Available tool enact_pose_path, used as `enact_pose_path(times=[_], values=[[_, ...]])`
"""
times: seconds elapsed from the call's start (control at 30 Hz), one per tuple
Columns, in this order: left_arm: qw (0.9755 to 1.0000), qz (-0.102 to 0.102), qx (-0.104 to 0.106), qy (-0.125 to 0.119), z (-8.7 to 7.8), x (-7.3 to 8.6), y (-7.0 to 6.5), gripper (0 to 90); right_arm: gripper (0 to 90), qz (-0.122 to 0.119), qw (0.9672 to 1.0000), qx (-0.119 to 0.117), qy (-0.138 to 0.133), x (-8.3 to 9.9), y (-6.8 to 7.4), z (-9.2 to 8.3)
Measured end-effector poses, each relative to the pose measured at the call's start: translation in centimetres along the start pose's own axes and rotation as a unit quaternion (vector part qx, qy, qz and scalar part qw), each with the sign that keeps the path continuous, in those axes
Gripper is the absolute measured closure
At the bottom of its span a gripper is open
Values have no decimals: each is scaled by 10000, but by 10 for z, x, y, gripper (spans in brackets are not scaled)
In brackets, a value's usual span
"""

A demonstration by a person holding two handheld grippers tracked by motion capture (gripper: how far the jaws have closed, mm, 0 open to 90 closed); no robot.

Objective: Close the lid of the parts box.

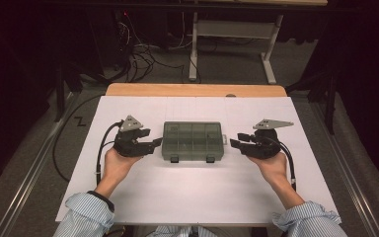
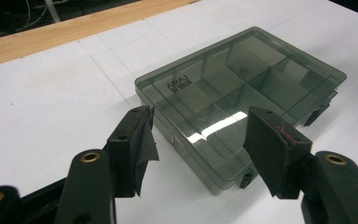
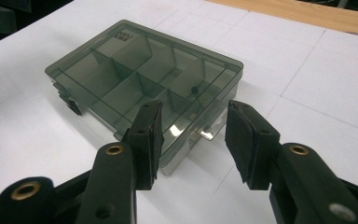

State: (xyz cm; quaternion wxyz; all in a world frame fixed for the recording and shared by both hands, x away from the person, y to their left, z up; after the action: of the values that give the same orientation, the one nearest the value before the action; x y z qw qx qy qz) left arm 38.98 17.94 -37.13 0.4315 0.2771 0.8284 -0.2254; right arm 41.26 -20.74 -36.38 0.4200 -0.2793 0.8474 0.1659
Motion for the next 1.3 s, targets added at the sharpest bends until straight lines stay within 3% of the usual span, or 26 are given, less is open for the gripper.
enact_pose_path(times=[0.97, 1.3], values=[[9997, -38, -87, -205, -13, 12, -1, 399, 562, -19, 9998, -48, -179, 12, 0, -18], [9995, 0, -177, -246, -21, 19, -4, 397, 558, 78, 9996, -41, -259, 22, -4, -28]])
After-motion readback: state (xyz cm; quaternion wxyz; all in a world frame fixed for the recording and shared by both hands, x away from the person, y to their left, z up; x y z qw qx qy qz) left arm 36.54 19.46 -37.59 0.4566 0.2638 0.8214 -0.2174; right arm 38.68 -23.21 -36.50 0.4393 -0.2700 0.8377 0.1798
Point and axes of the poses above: each handheld gripper's, and its own axes: z roughly forward along the jaws, x roughly out of its underside, y roughly to its left, the point moved 1 cm from there along z, roughly forward along the jaws, and after that the axes turned 6 degrees about x, right-handed, at the moved point
